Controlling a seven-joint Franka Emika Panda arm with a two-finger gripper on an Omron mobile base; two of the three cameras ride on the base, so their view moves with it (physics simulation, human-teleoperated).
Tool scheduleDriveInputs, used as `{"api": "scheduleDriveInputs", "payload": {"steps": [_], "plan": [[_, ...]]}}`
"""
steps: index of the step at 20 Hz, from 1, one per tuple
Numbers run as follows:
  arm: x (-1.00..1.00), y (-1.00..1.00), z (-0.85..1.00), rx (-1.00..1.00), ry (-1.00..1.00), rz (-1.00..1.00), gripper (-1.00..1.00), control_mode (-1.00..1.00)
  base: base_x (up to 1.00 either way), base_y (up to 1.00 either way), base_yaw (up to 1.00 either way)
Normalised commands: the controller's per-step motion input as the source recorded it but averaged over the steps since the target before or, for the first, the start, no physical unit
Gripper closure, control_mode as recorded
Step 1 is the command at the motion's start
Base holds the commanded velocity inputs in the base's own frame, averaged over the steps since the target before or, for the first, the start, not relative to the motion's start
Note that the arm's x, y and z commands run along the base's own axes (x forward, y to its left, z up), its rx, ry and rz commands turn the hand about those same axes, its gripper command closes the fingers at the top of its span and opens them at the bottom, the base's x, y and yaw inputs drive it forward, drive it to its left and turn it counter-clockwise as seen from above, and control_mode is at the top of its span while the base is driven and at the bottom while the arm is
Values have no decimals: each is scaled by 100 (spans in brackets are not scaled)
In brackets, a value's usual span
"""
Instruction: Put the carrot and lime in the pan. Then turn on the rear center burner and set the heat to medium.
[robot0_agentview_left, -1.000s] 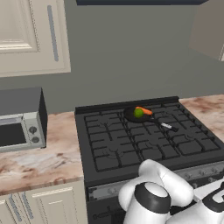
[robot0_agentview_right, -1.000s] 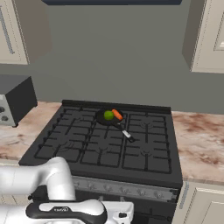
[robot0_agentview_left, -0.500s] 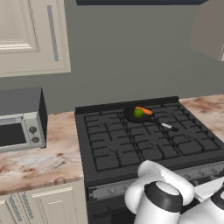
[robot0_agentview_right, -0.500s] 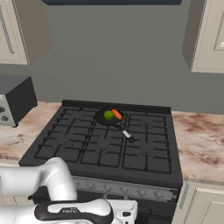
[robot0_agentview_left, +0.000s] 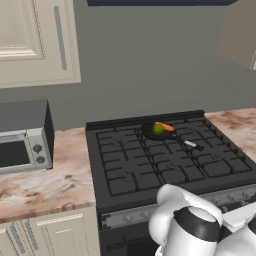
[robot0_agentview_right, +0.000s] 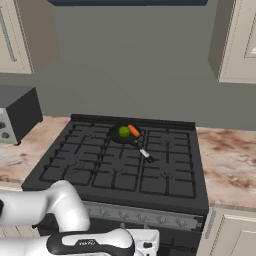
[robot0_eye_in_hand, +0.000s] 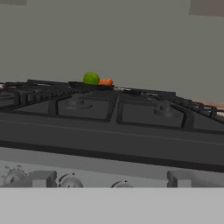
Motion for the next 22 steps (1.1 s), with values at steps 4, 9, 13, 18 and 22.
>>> {"api": "scheduleDriveInputs", "payload": {"steps": [4,9,13,18,22], "plan": [[12,1,0,0,-1,0,-100,-100,0,0,0],[11,4,0,0,-1,0,-100,-100,0,0,0],[4,14,-2,0,0,0,-100,-100,0,0,0],[16,6,-15,1,0,0,-100,-100,0,0,0],[19,2,-5,4,0,0,-100,-100,0,0,0]]}}
